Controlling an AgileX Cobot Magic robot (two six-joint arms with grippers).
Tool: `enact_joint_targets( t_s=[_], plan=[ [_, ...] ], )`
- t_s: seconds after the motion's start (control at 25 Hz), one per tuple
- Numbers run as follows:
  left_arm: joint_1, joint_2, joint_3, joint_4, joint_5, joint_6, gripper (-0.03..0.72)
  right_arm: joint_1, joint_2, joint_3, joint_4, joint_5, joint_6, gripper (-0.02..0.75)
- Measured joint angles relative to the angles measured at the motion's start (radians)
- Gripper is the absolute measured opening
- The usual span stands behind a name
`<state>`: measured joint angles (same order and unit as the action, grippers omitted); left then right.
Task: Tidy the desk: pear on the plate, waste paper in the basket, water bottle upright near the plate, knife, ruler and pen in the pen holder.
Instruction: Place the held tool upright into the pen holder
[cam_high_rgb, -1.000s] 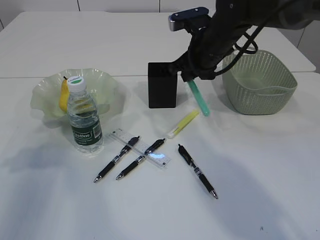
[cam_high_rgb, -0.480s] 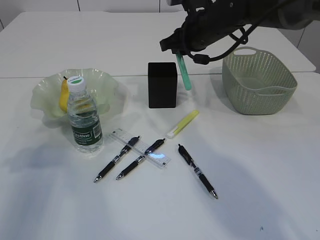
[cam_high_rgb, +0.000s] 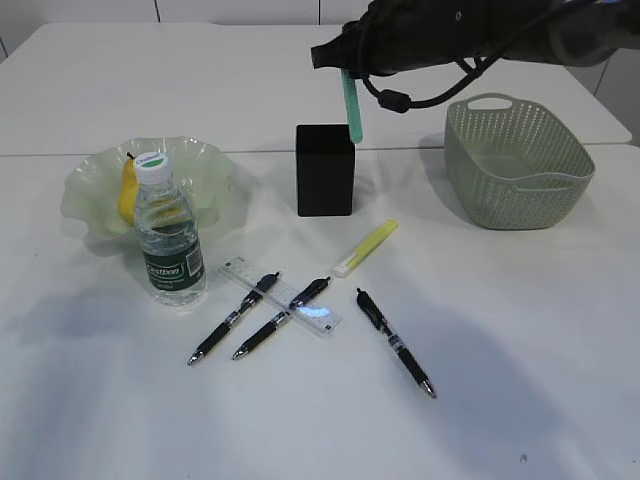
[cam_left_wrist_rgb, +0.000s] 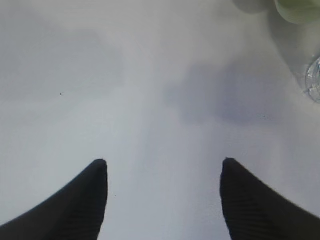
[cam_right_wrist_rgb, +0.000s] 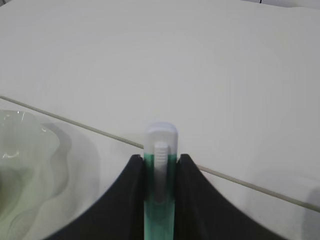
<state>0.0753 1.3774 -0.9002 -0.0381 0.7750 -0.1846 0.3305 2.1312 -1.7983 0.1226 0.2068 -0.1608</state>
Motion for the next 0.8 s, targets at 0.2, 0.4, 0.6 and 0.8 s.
enact_joint_targets(
  t_s=[0.2,0.4,0.6,0.8],
  plan=[
    [0.0,0.0,0.0,0.0,0.0,0.0,0.5,0.0,0.029,0.0,0.036,-0.06,0.0,0.141],
    [0.0,0.0,0.0,0.0,-0.002,0.0,0.5,0.0,0.069,0.0,0.062,-0.102,0.0,0.141],
    [0.0,0.0,0.0,0.0,-0.002,0.0,0.5,0.0,0.078,0.0,0.082,-0.14,0.0,0.141],
    [0.0,0.0,0.0,0.0,-0.002,0.0,0.5,0.0,0.082,0.0,0.098,-0.185,0.0,0.141]
  ],
)
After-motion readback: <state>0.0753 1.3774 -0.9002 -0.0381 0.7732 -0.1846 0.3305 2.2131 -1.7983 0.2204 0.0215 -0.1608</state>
